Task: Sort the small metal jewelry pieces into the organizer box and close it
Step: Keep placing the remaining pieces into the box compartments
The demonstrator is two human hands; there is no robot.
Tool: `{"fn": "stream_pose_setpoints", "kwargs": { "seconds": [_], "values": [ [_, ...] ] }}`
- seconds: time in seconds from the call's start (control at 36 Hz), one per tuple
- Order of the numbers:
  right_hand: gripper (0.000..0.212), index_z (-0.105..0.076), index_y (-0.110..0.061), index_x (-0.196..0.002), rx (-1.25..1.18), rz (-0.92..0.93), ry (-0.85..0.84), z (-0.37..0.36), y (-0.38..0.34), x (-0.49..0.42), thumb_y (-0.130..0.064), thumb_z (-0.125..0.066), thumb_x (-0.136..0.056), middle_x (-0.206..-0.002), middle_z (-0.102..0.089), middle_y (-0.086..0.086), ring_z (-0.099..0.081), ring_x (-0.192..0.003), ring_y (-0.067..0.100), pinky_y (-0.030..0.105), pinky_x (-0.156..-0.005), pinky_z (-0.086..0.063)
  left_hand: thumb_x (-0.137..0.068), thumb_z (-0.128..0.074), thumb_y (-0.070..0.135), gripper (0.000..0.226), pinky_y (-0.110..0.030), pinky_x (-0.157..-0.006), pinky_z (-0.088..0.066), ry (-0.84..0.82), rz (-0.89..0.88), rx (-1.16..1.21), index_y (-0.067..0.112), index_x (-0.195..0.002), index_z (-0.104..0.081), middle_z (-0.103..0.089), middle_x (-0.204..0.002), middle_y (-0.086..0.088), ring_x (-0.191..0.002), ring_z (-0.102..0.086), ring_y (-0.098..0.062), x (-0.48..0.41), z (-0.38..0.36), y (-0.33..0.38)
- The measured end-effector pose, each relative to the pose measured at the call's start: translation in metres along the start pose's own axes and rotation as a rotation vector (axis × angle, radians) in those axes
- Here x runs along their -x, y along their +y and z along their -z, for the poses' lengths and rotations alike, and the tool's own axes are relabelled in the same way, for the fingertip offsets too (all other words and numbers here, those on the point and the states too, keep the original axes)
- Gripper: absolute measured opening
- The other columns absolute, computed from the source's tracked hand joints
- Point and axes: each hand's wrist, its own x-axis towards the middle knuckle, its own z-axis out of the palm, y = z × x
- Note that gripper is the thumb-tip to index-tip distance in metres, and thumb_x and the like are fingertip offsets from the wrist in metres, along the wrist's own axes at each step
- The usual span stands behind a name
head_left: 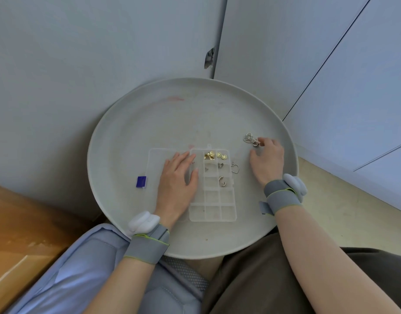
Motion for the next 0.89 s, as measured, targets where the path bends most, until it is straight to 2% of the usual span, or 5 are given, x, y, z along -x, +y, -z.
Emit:
{"fn": "stream_pose_setpoints", "kwargs": {
  "seconds": [0.22, 0.33, 0.64, 0.83, 0.89],
  "values": [
    [0.024, -0.063, -0.006, -0.11, 0.025, 0.0, 0.018, 0.0001, 0.0019, 0.0008, -0.012, -0.051, -0.089, -0.117, -0.056, 0.013, -0.044, -0.114, 0.032, 0.029, -0.091, -0.032, -0.095, -0.049, 0.023, 0.04, -0.025, -0.117, -0.005, -0.001, -0.005, 0.0, 0.019, -0.135, -0.048, -0.042, -0.145, 0.003, -0.14, -0.025, -0.012, 0.0003, 0.0, 0.0014],
    [0.024, -0.062, -0.006, -0.109, 0.046, 0.01, 0.027, -0.0008, 0.0009, 0.0037, -0.012, -0.051, -0.089, -0.117, -0.055, 0.013, -0.043, -0.115, 0.031, 0.026, -0.088, -0.029, -0.096, -0.048, 0.023, 0.039, -0.026, -0.117, -0.006, 0.001, -0.004, 0.01, 0.019, -0.135, -0.048, -0.042, -0.145, 0.003, -0.14, -0.025, -0.012, 0.0003, 0.0003, 0.0006],
    [0.02, -0.061, -0.005, -0.105, 0.079, -0.028, -0.013, 0.0015, 0.0037, 0.0053, -0.016, -0.052, -0.09, -0.11, -0.059, 0.017, -0.045, -0.111, 0.034, 0.035, -0.091, -0.034, -0.097, -0.044, 0.025, 0.039, -0.025, -0.117, -0.006, -0.004, 0.005, 0.009, 0.018, -0.135, -0.048, -0.042, -0.145, 0.003, -0.14, -0.024, -0.012, -0.0003, 0.0007, 0.0009],
    [0.02, -0.06, -0.004, -0.106, 0.062, -0.021, -0.097, 0.0031, 0.0028, 0.0078, -0.014, -0.052, -0.091, -0.114, -0.056, 0.017, -0.048, -0.109, 0.032, 0.034, -0.089, -0.035, -0.097, -0.044, 0.024, 0.038, -0.036, -0.119, -0.013, -0.01, 0.012, 0.018, 0.018, -0.135, -0.048, -0.043, -0.145, 0.002, -0.14, -0.025, -0.013, -0.0004, 0.0007, 0.0014],
    [0.018, -0.058, -0.003, -0.105, 0.048, -0.015, -0.097, 0.0033, 0.0023, 0.0088, -0.012, -0.053, -0.09, -0.113, -0.056, 0.017, -0.05, -0.107, 0.032, 0.035, -0.089, -0.037, -0.097, -0.044, 0.024, 0.038, -0.032, -0.119, -0.01, -0.009, 0.008, 0.014, 0.018, -0.135, -0.048, -0.043, -0.145, 0.002, -0.14, -0.025, -0.013, -0.0008, 0.0004, 0.0013]
  ]
}}
